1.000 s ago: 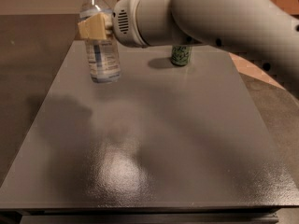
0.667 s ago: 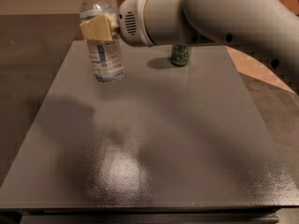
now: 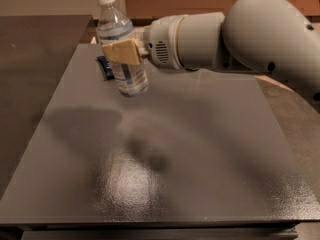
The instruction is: Place blue plastic bottle upright
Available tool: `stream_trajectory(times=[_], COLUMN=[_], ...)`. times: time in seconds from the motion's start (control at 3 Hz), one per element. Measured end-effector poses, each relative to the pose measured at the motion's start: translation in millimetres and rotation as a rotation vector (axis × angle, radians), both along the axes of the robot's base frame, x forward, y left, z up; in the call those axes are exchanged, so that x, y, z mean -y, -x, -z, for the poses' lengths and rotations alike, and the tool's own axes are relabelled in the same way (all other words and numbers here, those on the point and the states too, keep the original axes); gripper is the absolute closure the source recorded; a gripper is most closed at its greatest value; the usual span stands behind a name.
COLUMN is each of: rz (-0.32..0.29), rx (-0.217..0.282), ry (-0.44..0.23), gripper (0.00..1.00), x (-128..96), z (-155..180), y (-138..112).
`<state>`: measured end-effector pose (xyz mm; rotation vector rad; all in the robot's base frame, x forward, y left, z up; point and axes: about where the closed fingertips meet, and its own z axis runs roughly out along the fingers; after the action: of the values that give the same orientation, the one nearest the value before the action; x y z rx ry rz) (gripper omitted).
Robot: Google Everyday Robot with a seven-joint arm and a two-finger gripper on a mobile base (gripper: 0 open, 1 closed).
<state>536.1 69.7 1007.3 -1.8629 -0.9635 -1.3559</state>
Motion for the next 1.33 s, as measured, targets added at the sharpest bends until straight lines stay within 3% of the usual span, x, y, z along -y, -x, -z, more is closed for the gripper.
stream_trajectory(times=[0.67, 1.33], rz=[0.017, 0.07], rx=[0.151, 0.175], ry=[0.01, -0.056], gripper=[1.0, 1.0], x=[23, 35], z=[24, 46], y=[15, 20])
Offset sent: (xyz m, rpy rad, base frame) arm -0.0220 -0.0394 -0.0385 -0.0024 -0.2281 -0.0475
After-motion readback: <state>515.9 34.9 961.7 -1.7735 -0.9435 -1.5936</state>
